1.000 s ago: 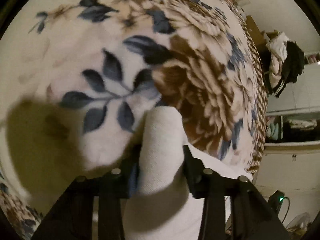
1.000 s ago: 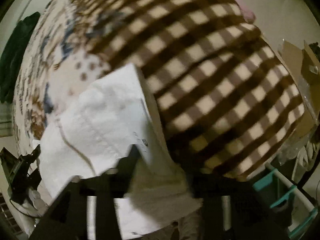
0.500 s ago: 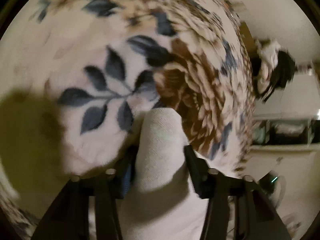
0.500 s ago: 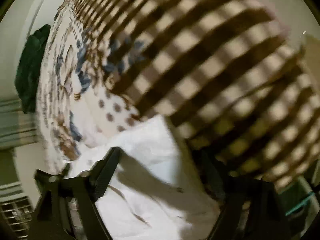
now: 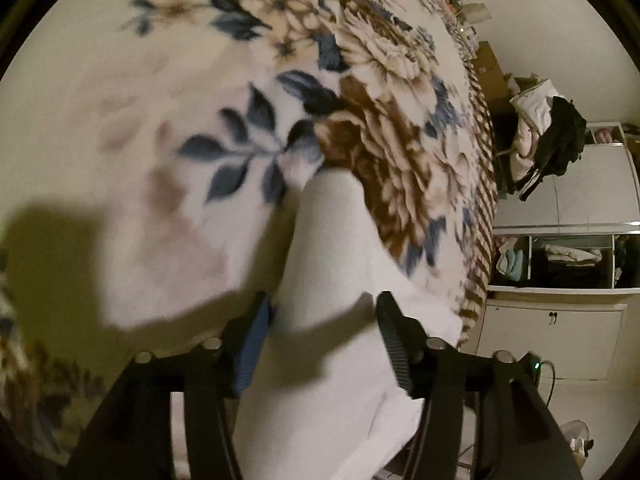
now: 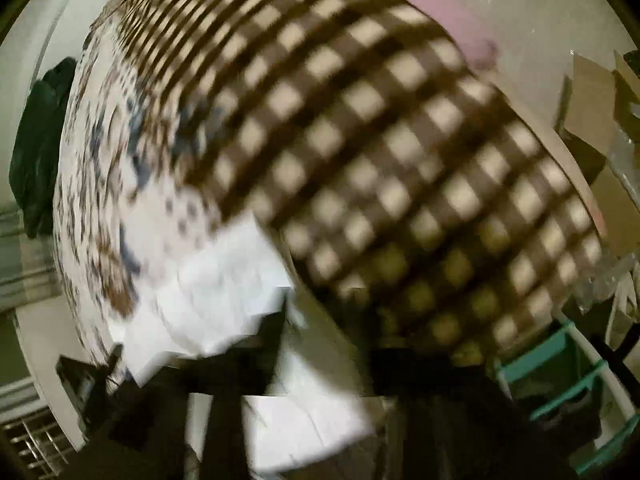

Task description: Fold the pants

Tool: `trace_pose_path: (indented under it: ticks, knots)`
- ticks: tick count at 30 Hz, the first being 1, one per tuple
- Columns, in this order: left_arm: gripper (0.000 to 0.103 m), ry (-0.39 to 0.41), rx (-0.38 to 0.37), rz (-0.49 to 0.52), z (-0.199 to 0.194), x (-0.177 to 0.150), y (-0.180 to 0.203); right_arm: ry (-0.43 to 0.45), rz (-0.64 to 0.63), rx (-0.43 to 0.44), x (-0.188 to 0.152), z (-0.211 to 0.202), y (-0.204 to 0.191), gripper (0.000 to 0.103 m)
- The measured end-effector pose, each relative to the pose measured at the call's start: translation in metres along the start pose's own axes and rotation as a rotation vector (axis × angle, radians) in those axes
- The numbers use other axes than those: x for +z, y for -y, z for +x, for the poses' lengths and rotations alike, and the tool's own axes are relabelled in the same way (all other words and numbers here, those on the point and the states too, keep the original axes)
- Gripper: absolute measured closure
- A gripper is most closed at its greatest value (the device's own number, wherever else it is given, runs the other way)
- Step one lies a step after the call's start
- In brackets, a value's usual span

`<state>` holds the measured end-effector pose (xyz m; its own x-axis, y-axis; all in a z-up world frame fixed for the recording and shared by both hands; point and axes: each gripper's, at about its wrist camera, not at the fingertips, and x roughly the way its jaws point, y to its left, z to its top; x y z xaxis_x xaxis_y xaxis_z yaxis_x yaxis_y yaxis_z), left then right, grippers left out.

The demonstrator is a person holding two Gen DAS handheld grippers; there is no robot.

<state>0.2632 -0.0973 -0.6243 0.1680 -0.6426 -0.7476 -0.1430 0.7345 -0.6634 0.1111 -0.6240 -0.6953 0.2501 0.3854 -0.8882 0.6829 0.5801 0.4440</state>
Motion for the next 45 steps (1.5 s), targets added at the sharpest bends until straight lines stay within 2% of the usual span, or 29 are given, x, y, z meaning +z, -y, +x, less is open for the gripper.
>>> trace_pose_path:
  ticks: [3,6,8,9,10,11,12,13,15,17,20,21,22,24,25,27,28,30,34,39,41,42,43,44,45]
  knots:
    - [0.048,-0.015,-0.027,-0.041,-0.006,-0.023,-0.004,-0.072,0.103,0.083,-0.044,0.013,0.012,0.037]
    - [0.048,-0.021,0.021,-0.023,0.003,-0.048,-0.003,-0.124,0.23,0.162,-0.083,0.042,0.032,0.037]
    - [0.048,-0.016,0.051,-0.012,0.009,-0.054,-0.003,-0.142,0.3,0.228,-0.097,0.063,0.037,0.038]
    - [0.048,-0.012,0.056,-0.008,0.012,-0.054,-0.002,-0.146,0.311,0.264,-0.103,0.073,0.035,0.048]
    - [0.048,-0.005,0.079,0.011,0.014,-0.054,-0.001,-0.134,0.313,0.281,-0.107,0.077,0.033,0.064]
    - [0.048,-0.002,0.092,0.023,0.015,-0.053,0.0,-0.111,0.303,0.262,-0.11,0.076,0.03,0.065]
    - [0.05,-0.001,0.107,0.036,0.017,-0.053,0.0,-0.084,0.276,0.228,-0.111,0.073,0.026,0.075]
    - [0.051,-0.004,0.133,0.05,0.019,-0.053,-0.001,-0.059,0.243,0.189,-0.113,0.068,0.02,0.081]
    - [0.051,-0.018,0.154,0.068,0.028,-0.053,-0.003,-0.031,0.231,0.147,-0.119,0.06,0.019,0.083]
    - [0.051,-0.023,0.152,0.052,0.03,-0.052,-0.005,-0.052,0.235,0.159,-0.122,0.063,0.026,0.083]
    - [0.05,-0.037,0.109,-0.015,0.026,-0.049,-0.009,-0.057,0.187,0.24,-0.119,0.054,0.033,0.075]
    - [0.049,-0.043,0.089,-0.042,0.023,-0.05,-0.012,-0.058,0.156,0.261,-0.119,0.053,0.036,0.064]
    - [0.046,-0.046,0.082,-0.049,0.022,-0.051,-0.014,-0.066,0.131,0.297,-0.12,0.057,0.03,0.046]
    - [0.03,-0.046,0.041,-0.044,0.022,-0.056,-0.016,-0.092,0.124,0.384,-0.126,0.069,0.027,0.033]
    - [0.021,-0.042,0.032,-0.038,0.023,-0.057,-0.016,-0.114,0.128,0.409,-0.131,0.077,0.026,0.033]
    - [0.02,-0.04,0.013,-0.023,0.026,-0.061,-0.017,-0.153,0.11,0.395,-0.139,0.096,0.022,0.032]
    - [0.02,-0.045,0.006,-0.019,0.03,-0.062,-0.017,-0.127,0.089,0.404,-0.142,0.099,0.018,0.022]
    - [0.019,-0.061,-0.004,-0.025,0.036,-0.066,-0.021,-0.107,0.088,0.439,-0.144,0.101,0.009,0.008]
    - [0.019,-0.081,-0.029,-0.033,0.047,-0.066,-0.021,-0.092,0.067,0.54,-0.146,0.107,-0.008,0.008]
    - [0.017,-0.098,-0.032,-0.026,0.054,-0.06,-0.017,-0.067,0.023,0.519,-0.142,0.115,-0.02,0.008]
    - [0.017,-0.096,-0.033,-0.019,0.053,-0.059,-0.017,-0.034,0.002,0.472,-0.148,0.11,-0.023,0.02]
    - [0.017,-0.089,-0.032,-0.001,0.051,-0.06,-0.014,-0.009,-0.007,0.414,-0.151,0.106,-0.022,0.045]
    - [0.023,-0.079,-0.034,0.016,0.049,-0.062,-0.012,0.003,-0.004,0.4,-0.151,0.097,-0.013,0.057]
    - [0.038,-0.068,-0.037,0.03,0.047,-0.064,-0.01,0.017,0.014,0.404,-0.156,0.091,-0.01,0.06]
    - [0.046,-0.054,-0.024,0.051,0.043,-0.066,-0.007,0.03,0.019,0.399,-0.159,0.088,-0.012,0.066]
